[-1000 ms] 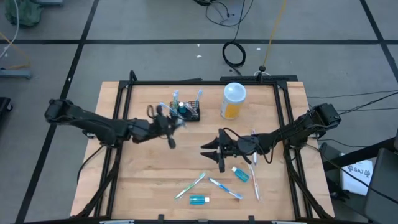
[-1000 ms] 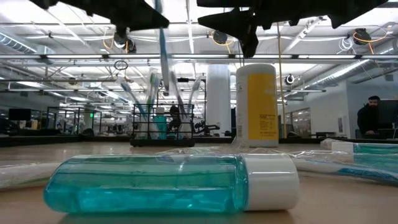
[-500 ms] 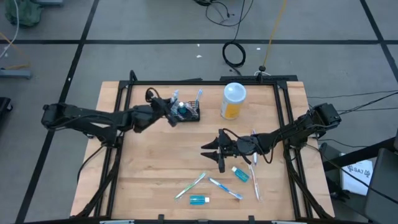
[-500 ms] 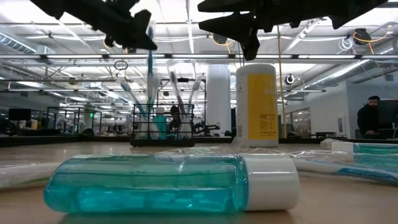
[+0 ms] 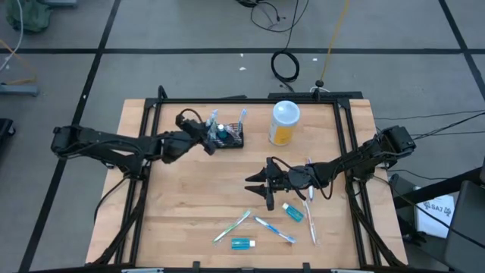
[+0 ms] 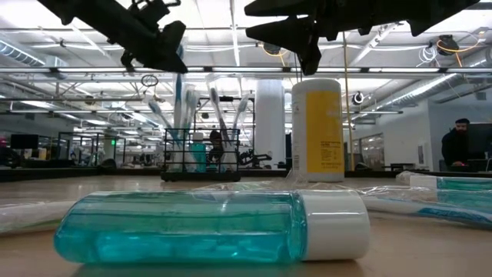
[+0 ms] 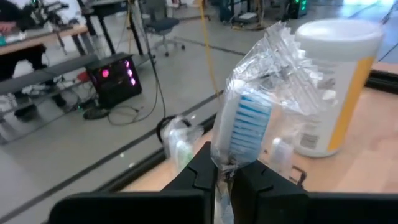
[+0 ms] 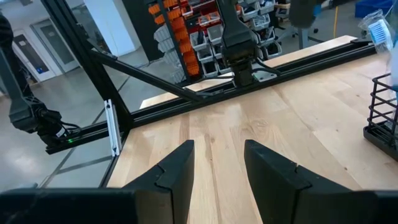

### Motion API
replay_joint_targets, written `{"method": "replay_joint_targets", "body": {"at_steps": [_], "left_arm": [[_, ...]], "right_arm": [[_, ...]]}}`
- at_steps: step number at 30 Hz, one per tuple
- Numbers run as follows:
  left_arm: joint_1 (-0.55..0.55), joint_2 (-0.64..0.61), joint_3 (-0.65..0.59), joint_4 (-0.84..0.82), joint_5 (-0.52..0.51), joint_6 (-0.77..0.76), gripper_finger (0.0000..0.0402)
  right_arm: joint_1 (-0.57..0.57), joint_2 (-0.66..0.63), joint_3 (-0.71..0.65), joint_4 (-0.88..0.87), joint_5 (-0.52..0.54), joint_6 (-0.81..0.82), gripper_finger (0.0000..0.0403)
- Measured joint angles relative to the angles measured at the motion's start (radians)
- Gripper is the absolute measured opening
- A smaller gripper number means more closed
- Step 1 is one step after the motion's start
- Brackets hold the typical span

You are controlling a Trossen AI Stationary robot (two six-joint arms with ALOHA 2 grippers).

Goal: Pick & Place toothbrushing station
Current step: Put the blue toothbrush into the black mesh organizer

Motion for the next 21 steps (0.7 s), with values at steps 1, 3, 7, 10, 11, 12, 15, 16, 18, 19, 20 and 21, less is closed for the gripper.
{"method": "replay_joint_targets", "body": {"at_steps": [1,3,7,10,11,12,15,16,18,19,20,21], "left_arm": [[0.003,0.008,0.000,-0.007,-0.002,-0.016,0.0019],[0.010,0.025,0.000,-0.009,-0.002,-0.031,0.0011],[0.026,0.057,0.000,0.002,0.013,-0.033,0.0010],[0.038,0.083,0.000,0.001,0.014,-0.060,0.0027],[0.042,0.089,0.000,0.001,0.014,-0.069,0.0030],[0.046,0.096,0.000,0.000,0.014,-0.079,0.0031],[0.056,0.118,0.000,0.003,0.015,-0.111,0.0023],[0.057,0.123,0.000,-0.001,0.021,-0.122,0.0019],[0.060,0.127,0.000,0.002,0.056,-0.141,0.0010],[0.061,0.127,0.000,0.007,0.089,-0.148,0.0008],[0.061,0.128,0.000,0.011,0.112,-0.150,0.0007],[0.062,0.128,0.000,0.022,0.130,-0.150,0.0007]], "right_arm": [[0.000,0.000,0.000,0.000,0.000,0.000,0.0137],[0.000,0.000,0.000,0.000,0.000,0.000,0.0137],[0.000,0.000,0.000,-0.001,0.000,0.000,0.0135],[0.000,0.000,0.000,-0.002,0.000,0.000,0.0135],[0.000,0.000,0.000,-0.002,0.000,0.000,0.0135],[0.000,0.000,0.000,-0.003,0.000,0.000,0.0135],[0.000,0.000,0.000,-0.006,0.000,0.000,0.0135],[0.000,0.000,0.000,-0.006,0.000,0.000,0.0135],[0.000,0.000,0.000,-0.006,0.000,0.000,0.0134],[0.000,0.000,0.000,-0.006,0.000,0.000,0.0134],[0.000,0.000,0.000,-0.006,0.000,0.000,0.0134],[0.000,0.000,0.000,-0.006,0.000,0.000,0.0134]]}}
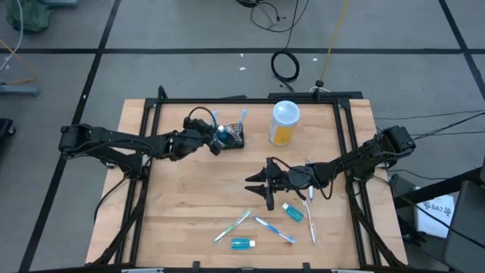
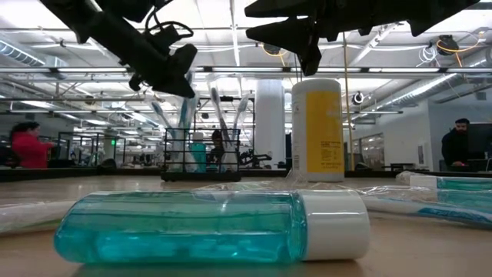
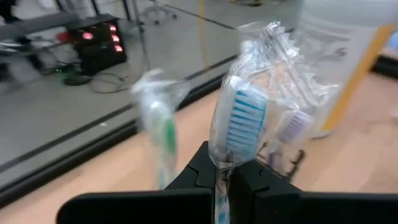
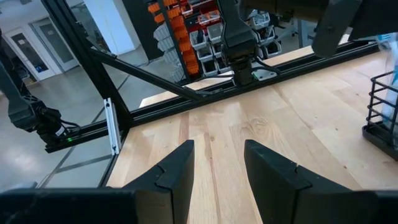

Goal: Pick & Place toothbrushing station
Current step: Put the blue toothbrush into the black mesh organizer

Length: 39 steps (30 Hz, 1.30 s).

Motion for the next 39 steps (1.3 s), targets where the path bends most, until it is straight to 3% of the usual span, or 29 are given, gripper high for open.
{"method": "replay_joint_targets", "body": {"at_steps": [5,13,34,39], "left_arm": [[-0.022,-0.021,0.000,0.088,0.018,0.026,0.0021],[-0.021,-0.020,0.000,0.134,0.014,0.062,0.0009],[0.031,-0.011,0.000,-0.034,0.023,0.056,0.0032],[0.036,-0.011,0.000,-0.067,0.021,0.102,0.0063]], "right_arm": [[0.000,0.000,0.000,0.000,0.000,0.000,0.0134],[0.000,0.000,0.000,-0.001,0.000,0.000,0.0134],[0.000,0.000,0.000,-0.004,0.000,0.000,0.0134],[0.000,0.000,0.000,-0.004,0.000,0.000,0.0134]]}}
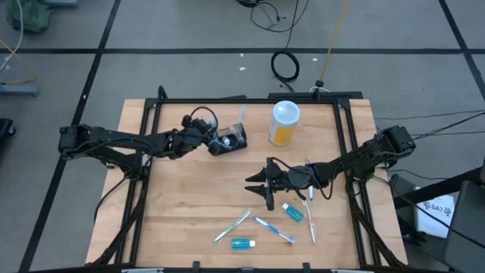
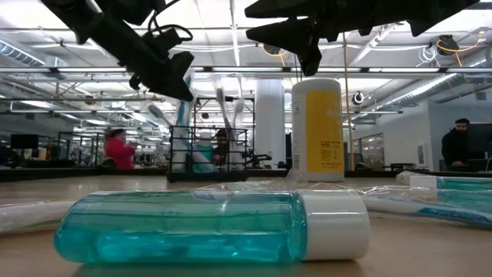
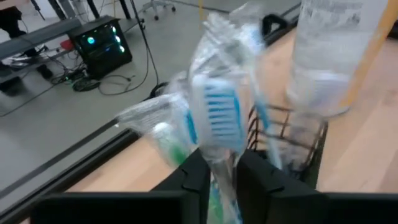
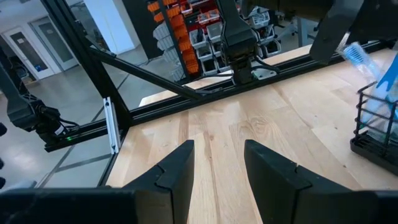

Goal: Pick & Place toothbrushing station
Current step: Put the blue toothbrush into the black mesh organizer

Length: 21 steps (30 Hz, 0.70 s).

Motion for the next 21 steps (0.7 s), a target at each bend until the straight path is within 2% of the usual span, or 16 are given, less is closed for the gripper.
{"method": "replay_joint_targets", "body": {"at_steps": [7,11,17,21], "left_arm": [[0.019,0.000,0.000,-0.072,-0.001,-0.004,0.0138],[0.006,0.000,0.000,-0.069,0.001,0.007,0.0167],[-0.017,-0.021,0.000,-0.030,-0.019,0.066,0.0186],[-0.022,-0.085,0.002,-0.021,-0.062,0.083,0.0186]], "right_arm": [[0.000,0.000,0.000,0.000,0.000,0.000,0.0134],[0.000,0.000,0.000,0.000,0.000,0.000,0.0134],[0.000,0.000,0.000,-0.010,0.000,0.000,0.0135],[0.000,0.000,0.000,-0.019,0.000,0.000,0.0134]]}}
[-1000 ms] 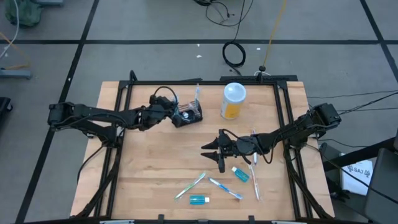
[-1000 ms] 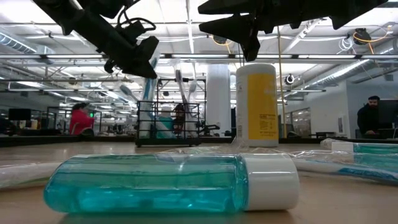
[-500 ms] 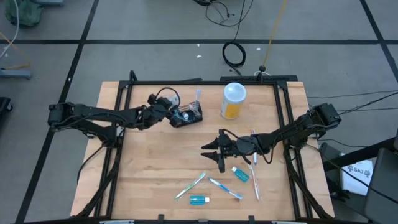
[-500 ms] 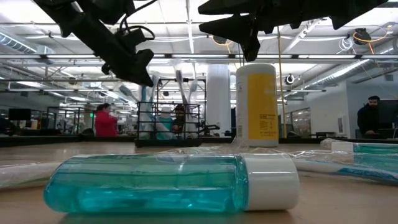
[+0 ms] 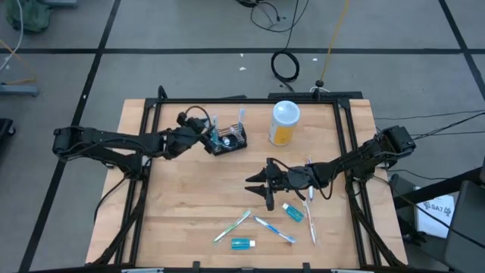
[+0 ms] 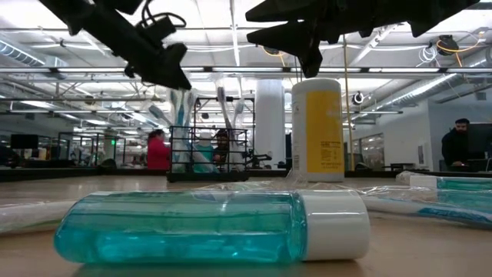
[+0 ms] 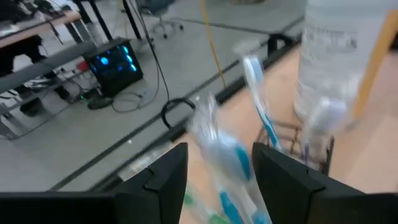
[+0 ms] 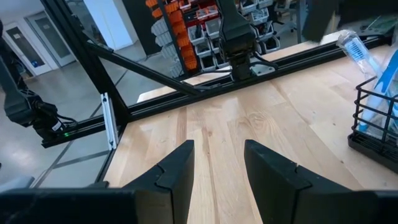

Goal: Pick & Place toothbrushing station
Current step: Put the blue toothbrush into the black mesh organizer, then adjust the blue toothbrush

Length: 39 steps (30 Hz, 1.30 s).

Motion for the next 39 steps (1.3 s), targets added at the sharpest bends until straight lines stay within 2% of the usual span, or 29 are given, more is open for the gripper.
{"method": "replay_joint_targets", "body": {"at_steps": [7,12,17,29,32,39], "left_arm": [[-0.012,-0.121,0.001,-0.041,-0.007,-0.010,0.0186],[-0.033,-0.147,0.002,-0.180,0.007,-0.169,0.0186],[-0.036,-0.128,0.002,-0.357,0.010,-0.353,0.0186],[-0.020,-0.006,0.001,-0.362,0.080,-0.349,0.0185],[0.000,0.002,0.001,-0.359,0.107,-0.356,0.0168],[0.025,0.006,0.001,-0.357,0.234,-0.354,0.0088]], "right_arm": [[0.000,0.000,0.000,-0.001,0.000,0.000,0.0134],[0.000,0.000,0.000,0.000,0.000,0.000,0.0134],[0.000,0.000,0.000,0.000,0.000,0.000,0.0134],[0.000,0.000,0.000,-0.005,0.000,0.000,0.0134],[0.000,0.000,0.000,-0.010,0.000,0.000,0.0134],[0.000,0.000,0.000,-0.014,0.000,0.000,0.0134]]}}
